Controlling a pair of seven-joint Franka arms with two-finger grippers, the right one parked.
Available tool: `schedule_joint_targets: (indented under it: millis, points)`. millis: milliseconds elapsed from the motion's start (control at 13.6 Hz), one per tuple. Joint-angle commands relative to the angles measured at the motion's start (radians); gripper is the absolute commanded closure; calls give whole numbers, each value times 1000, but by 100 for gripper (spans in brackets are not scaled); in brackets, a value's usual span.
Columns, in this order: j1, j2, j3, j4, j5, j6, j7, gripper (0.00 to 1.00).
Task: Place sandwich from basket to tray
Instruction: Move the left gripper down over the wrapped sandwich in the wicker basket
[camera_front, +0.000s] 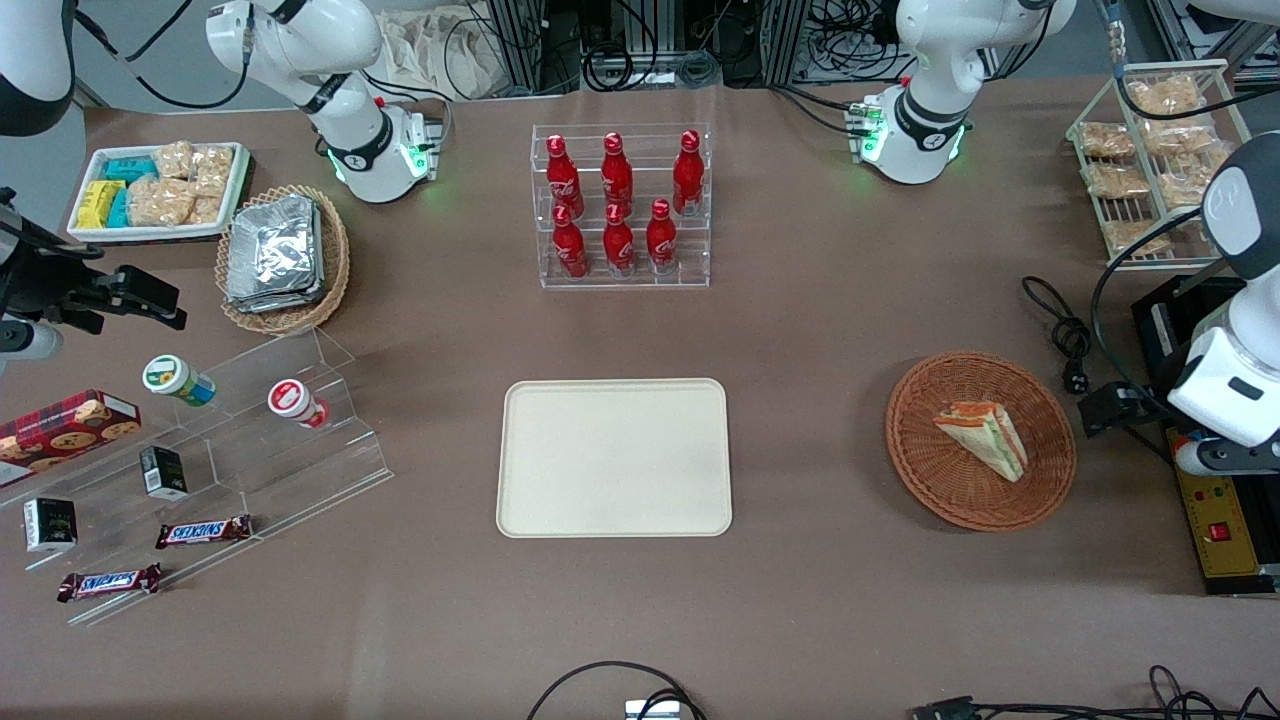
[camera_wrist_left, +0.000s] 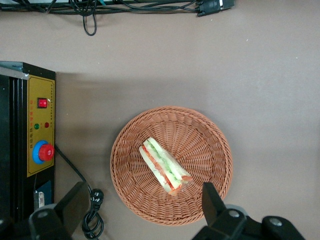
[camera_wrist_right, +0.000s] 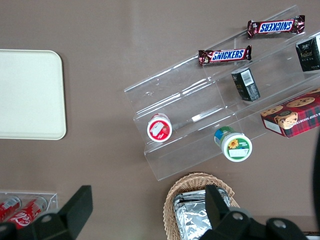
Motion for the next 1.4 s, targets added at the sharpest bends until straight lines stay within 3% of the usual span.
schedule_joint_targets:
  millis: [0, 442, 1032, 1326]
  points:
    - [-11, 20, 1, 28, 14, -16, -18, 0]
    - [-11, 36, 1, 1, 16, -65, -36, 0]
    - [-11, 118, 1, -90, 1, -11, -479, 0]
    - [-11, 118, 1, -219, -1, 137, -622, 0]
